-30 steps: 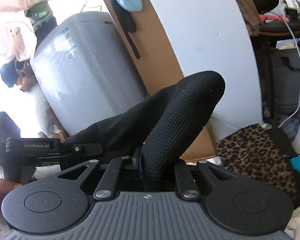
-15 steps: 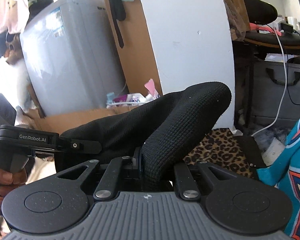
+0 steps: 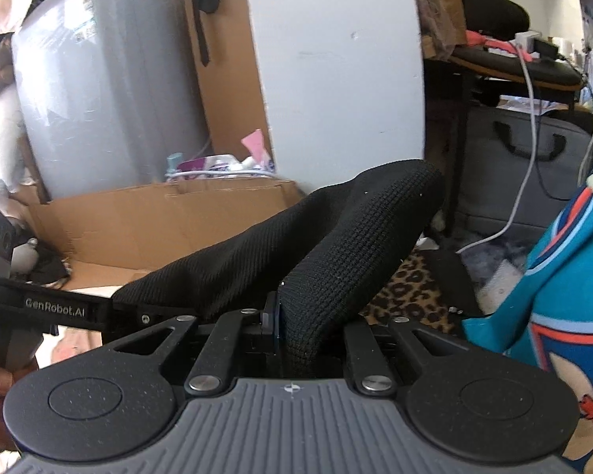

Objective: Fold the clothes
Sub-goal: 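Carry the folded shorts with both grippers toward the leopard pillow beside the bed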

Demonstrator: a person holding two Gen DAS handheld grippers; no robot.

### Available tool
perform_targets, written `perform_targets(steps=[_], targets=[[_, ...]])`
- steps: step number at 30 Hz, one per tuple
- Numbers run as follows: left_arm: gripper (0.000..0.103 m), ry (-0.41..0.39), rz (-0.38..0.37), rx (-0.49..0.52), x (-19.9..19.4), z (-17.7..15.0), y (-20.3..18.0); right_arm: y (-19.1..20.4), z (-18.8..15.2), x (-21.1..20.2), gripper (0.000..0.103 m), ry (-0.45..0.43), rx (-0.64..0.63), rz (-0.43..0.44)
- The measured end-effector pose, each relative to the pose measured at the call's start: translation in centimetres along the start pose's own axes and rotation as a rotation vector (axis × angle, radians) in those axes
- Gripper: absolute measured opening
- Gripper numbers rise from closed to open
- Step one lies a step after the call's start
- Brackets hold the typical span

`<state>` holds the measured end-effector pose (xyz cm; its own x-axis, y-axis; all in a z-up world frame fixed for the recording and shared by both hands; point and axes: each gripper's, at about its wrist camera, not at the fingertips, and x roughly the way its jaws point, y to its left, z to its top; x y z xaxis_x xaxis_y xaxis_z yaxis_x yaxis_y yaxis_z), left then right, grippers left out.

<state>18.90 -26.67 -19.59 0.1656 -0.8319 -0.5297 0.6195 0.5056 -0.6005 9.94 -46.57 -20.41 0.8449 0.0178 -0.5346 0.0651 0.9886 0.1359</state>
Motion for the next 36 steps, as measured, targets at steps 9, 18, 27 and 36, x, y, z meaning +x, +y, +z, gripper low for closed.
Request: perform_targets(steps=[9, 18, 27, 36], targets=[[0.035, -0.017, -0.047, -0.1, 4.7, -0.8, -0.1, -3.2, 1.0, 1.8, 0.011, 0.005, -0.042, -0.096], [0.035, -0.011, -0.047, -0.166, 8.6, -1.9, 0.7, -6.5, 1.0, 4.2, 0.011, 0.03, -0.001, -0.144], [0.035, -0.021, -0.051, -0.15, 10.8, -0.3, 1.3, -8.4, 2.1, 7.4, 0.012, 0.024, -0.02, -0.164], [0.035, -0.03, -0.034, -0.225, 12.2, 0.8, 3.7, -9.3, 3.8, 11.1, 0.012, 0.022, -0.026, -0.123]])
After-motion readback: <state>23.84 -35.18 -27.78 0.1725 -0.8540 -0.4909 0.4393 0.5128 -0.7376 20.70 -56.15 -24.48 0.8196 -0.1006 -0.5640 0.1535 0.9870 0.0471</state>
